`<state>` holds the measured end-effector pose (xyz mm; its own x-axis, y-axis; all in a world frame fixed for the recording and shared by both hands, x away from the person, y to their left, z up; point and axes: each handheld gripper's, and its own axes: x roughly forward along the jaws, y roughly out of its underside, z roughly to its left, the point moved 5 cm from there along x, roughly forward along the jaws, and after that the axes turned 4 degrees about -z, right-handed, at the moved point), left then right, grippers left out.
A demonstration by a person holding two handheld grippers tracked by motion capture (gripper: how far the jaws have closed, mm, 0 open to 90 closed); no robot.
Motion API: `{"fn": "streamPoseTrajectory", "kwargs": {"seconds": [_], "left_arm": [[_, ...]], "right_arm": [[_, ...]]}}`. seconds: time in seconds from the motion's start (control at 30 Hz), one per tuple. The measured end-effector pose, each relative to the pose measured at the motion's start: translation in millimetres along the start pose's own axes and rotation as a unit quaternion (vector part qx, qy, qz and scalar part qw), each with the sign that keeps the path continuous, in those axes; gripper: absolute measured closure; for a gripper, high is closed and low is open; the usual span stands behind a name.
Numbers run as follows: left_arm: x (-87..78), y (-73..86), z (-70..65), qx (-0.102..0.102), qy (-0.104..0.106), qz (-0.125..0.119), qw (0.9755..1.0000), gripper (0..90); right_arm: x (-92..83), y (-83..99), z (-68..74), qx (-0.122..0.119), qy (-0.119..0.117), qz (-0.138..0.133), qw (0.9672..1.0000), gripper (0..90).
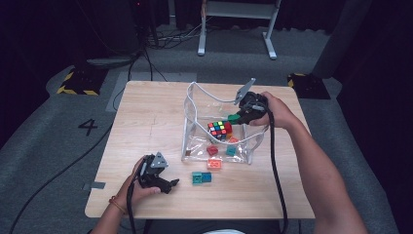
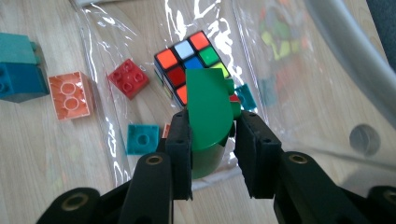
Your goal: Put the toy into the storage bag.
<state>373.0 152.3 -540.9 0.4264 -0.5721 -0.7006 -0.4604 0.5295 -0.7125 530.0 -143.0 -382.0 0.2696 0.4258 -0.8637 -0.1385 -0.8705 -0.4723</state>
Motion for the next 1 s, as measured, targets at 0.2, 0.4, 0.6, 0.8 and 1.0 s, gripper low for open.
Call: {"fn": "streamPoseTrajectory", "kwargs": {"seconds": [0.2, 0.4, 0.6, 0.8, 1.0], "left_arm": [[0.0, 0.0, 0.0, 0.000, 0.000, 0.000, 1.0000, 5.0], [0.1, 0.0, 0.0, 0.000, 0.000, -0.001, 1.0000, 5.0], [0.0, 0.0, 0.0, 0.000, 0.000, 0.001, 1.0000, 5.0], [0.0, 0.0, -0.1, 0.000, 0.000, 0.000, 1.0000, 5.0], [0.0, 0.0, 0.0, 0.000, 0.000, 0.000, 1.0000, 5.0]], "right_arm": [[-10.4, 21.3, -8.4, 0.027, 0.007, -0.010, 0.9995, 61.9], [-25.5, 31.5, -3.9, 0.053, 0.015, -0.081, 0.9952, 49.8], [-49.6, 35.2, 6.0, 0.071, 0.033, -0.189, 0.9788, 39.5], [-67.8, 42.7, 12.4, 0.100, 0.069, -0.251, 0.9604, 30.5], [-87.3, 55.9, 19.8, 0.115, 0.098, -0.262, 0.9531, 29.2]]}}
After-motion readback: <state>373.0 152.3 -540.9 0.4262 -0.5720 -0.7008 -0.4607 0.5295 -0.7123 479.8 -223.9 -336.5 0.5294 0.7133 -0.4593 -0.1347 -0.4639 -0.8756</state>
